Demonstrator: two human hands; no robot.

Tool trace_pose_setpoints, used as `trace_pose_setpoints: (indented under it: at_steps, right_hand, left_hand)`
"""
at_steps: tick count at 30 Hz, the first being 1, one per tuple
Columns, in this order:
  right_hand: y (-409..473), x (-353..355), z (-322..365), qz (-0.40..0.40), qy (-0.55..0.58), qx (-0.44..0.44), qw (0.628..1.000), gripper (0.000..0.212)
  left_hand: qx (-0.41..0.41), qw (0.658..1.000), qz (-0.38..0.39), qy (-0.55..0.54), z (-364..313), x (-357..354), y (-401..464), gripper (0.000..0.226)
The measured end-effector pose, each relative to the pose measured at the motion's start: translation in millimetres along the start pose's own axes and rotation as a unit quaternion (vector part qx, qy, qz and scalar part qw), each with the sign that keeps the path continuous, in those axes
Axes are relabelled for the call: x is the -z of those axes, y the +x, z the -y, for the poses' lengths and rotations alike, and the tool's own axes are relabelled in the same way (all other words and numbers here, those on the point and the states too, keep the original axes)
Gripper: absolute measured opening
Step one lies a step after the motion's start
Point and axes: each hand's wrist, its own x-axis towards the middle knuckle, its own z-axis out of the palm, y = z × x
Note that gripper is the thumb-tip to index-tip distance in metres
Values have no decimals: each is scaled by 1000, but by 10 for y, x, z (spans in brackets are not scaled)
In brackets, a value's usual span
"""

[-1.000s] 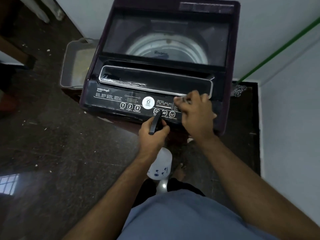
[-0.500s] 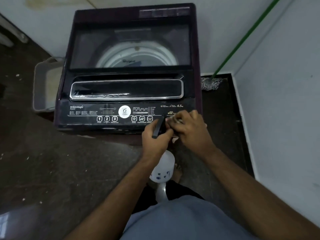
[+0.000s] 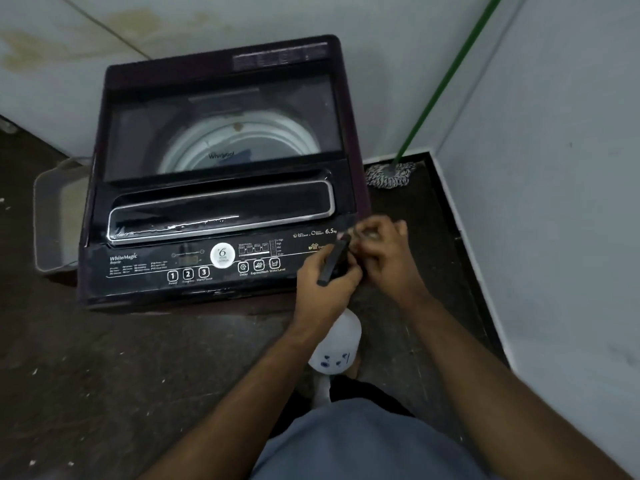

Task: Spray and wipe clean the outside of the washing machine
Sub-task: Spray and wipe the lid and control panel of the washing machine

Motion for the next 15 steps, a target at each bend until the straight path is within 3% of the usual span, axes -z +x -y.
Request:
trace_pose_setpoints:
  at_steps: [3,8,15]
  right_hand:
    - [368,-97,54,-42,-7,-43,998,35]
    - [-82,-56,152,39,-58,53,996,40]
    - [276,-544,668,27,-164,35,985,38]
  left_hand:
    - [21,999,-26,-2,-3,64,13,22]
    - [-6,999,-30,-9,-14,345,6,7]
    - [4,995,-83,-53,2,797,-69,32]
